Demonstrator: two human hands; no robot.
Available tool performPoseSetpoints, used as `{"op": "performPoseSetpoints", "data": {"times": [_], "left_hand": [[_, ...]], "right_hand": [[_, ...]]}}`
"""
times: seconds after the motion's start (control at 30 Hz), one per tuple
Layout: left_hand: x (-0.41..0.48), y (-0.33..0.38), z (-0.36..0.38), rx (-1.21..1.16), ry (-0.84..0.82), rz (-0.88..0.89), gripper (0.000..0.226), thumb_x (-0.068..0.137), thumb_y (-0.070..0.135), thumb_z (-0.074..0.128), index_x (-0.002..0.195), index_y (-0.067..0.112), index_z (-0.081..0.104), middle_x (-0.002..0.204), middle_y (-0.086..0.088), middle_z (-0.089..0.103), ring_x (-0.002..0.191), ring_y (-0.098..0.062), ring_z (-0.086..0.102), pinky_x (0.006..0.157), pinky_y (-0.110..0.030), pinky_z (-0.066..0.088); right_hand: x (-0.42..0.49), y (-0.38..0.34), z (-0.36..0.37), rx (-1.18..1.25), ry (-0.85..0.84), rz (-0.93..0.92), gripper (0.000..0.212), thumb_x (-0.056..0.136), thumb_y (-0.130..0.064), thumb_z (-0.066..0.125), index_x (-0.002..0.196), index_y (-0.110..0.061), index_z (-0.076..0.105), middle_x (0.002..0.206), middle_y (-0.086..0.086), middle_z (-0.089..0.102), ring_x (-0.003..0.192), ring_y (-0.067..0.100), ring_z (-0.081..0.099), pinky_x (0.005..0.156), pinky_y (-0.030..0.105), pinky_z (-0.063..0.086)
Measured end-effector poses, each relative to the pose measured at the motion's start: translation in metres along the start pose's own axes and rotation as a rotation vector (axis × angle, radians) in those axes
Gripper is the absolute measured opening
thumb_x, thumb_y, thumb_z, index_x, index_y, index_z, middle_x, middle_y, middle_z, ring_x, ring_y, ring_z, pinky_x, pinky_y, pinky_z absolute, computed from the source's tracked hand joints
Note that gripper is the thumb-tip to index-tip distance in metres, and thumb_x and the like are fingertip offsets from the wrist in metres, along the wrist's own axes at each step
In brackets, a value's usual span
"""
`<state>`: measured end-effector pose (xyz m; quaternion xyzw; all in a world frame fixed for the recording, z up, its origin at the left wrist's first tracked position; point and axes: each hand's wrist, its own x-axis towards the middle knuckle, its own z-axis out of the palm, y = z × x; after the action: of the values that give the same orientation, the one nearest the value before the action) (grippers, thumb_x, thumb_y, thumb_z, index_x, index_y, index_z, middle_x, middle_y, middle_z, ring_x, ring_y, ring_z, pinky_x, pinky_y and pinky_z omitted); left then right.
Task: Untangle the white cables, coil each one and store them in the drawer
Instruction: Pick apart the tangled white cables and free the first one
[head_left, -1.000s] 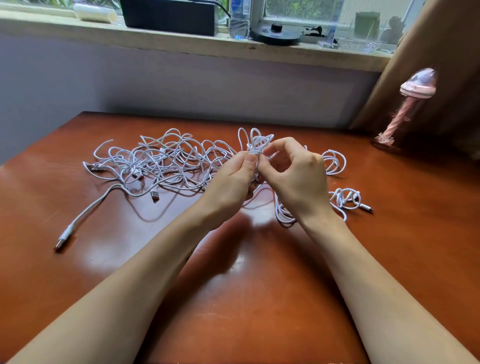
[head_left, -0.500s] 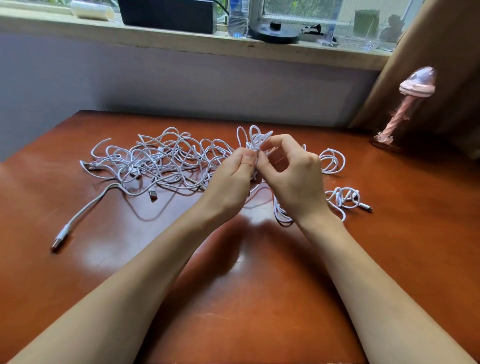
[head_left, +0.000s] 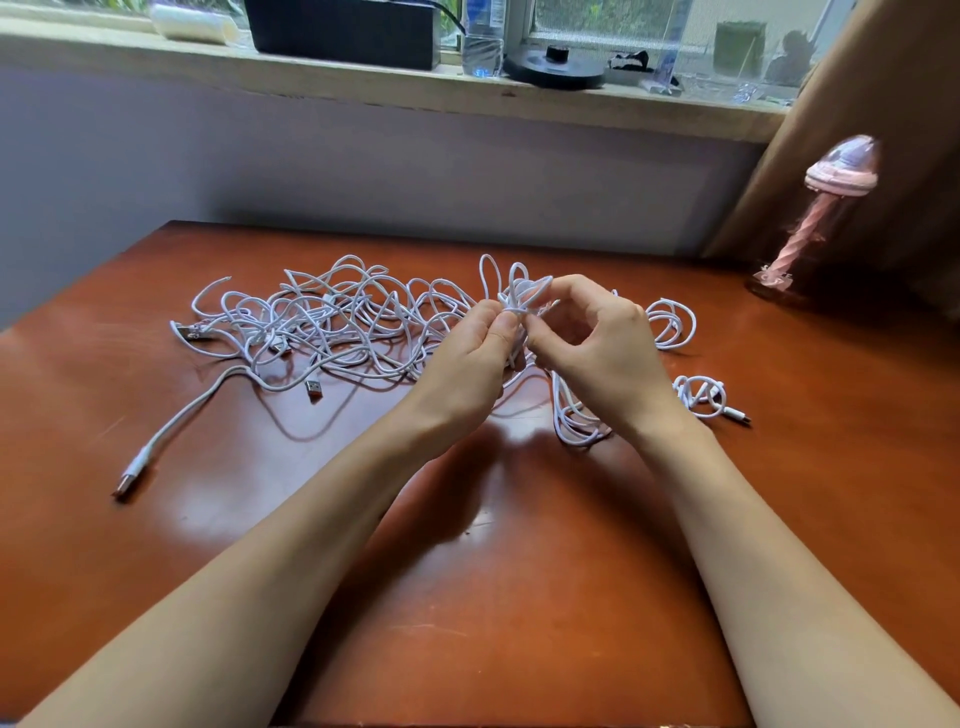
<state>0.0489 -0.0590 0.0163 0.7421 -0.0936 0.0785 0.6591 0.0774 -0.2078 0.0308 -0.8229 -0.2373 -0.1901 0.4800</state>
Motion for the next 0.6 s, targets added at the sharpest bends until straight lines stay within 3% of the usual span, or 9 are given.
{"op": "performPoseSetpoints", "data": {"times": [0.1,0.2,0.43,0.6], "left_hand": [[0.001,-0.001,-0.001,0.000,-0.012,-0.010,0.026,0.109,0.027,0.038,0.104,0.006,0.052,0.084,-0.010,0.046,0.066,-0.016,0.039,0.056,-0.027,0.033],[0.001,0.000,-0.005,-0.013,-0.041,-0.016,0.021,0.111,0.021,0.036,0.104,0.009,0.051,0.086,-0.011,0.045,0.067,-0.016,0.038,0.055,-0.025,0.031],[0.000,0.003,-0.005,-0.161,-0.099,-0.034,0.026,0.111,0.026,0.035,0.092,0.013,0.049,0.072,0.002,0.048,0.055,-0.006,0.035,0.052,-0.019,0.028],[0.000,0.003,-0.005,-0.176,-0.109,-0.033,0.023,0.110,0.027,0.038,0.105,0.007,0.047,0.075,-0.004,0.044,0.057,-0.009,0.031,0.052,-0.024,0.023]], "right_hand": [[0.000,-0.001,-0.007,0.129,-0.102,0.065,0.011,0.091,-0.010,0.074,0.093,-0.017,0.065,0.075,0.002,0.072,0.065,0.015,0.067,0.069,0.041,0.061],[0.002,-0.004,-0.012,0.267,-0.182,0.109,0.008,0.092,-0.001,0.071,0.094,-0.006,0.065,0.075,0.004,0.072,0.065,0.012,0.066,0.066,0.027,0.057],[0.003,-0.007,-0.011,0.369,-0.159,0.148,0.011,0.095,0.005,0.062,0.094,-0.005,0.061,0.076,0.007,0.066,0.065,0.010,0.062,0.067,0.022,0.054],[0.002,-0.006,-0.006,0.330,-0.142,0.122,0.019,0.095,0.006,0.062,0.089,-0.011,0.061,0.074,0.003,0.066,0.068,0.011,0.062,0.068,0.022,0.054]]}}
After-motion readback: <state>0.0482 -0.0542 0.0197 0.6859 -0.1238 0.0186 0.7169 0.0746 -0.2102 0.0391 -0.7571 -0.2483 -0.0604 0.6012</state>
